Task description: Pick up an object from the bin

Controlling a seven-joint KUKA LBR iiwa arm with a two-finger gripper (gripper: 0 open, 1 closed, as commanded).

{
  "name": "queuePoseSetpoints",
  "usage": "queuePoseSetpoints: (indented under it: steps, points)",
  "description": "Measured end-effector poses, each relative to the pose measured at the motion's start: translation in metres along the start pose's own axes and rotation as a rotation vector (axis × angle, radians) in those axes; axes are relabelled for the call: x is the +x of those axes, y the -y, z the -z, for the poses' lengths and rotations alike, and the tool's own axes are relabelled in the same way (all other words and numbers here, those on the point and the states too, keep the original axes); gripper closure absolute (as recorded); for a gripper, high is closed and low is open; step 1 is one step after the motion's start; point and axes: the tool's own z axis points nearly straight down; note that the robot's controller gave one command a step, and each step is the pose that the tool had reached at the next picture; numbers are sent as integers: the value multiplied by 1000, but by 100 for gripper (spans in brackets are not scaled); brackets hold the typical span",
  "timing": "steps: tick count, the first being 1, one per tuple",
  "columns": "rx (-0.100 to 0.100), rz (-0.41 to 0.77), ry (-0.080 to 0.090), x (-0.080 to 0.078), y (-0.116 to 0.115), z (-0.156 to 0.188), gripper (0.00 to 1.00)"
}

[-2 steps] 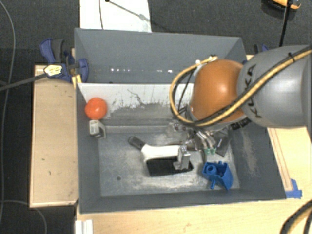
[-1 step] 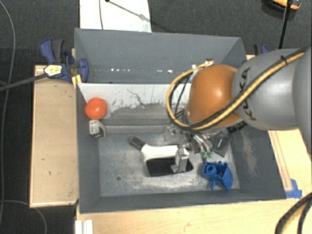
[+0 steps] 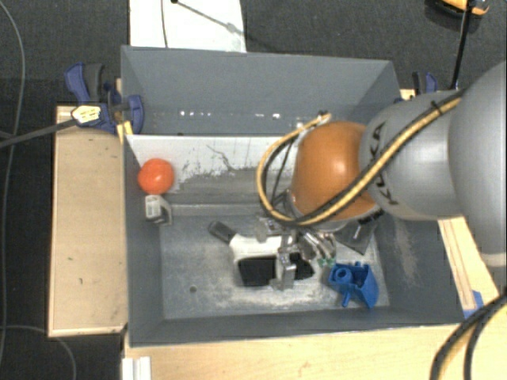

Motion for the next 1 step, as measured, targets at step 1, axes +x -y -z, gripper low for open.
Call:
queuePoseSetpoints:
  steps: [1]
  points:
    - [0,-112,18,-25,-29,-31,100]
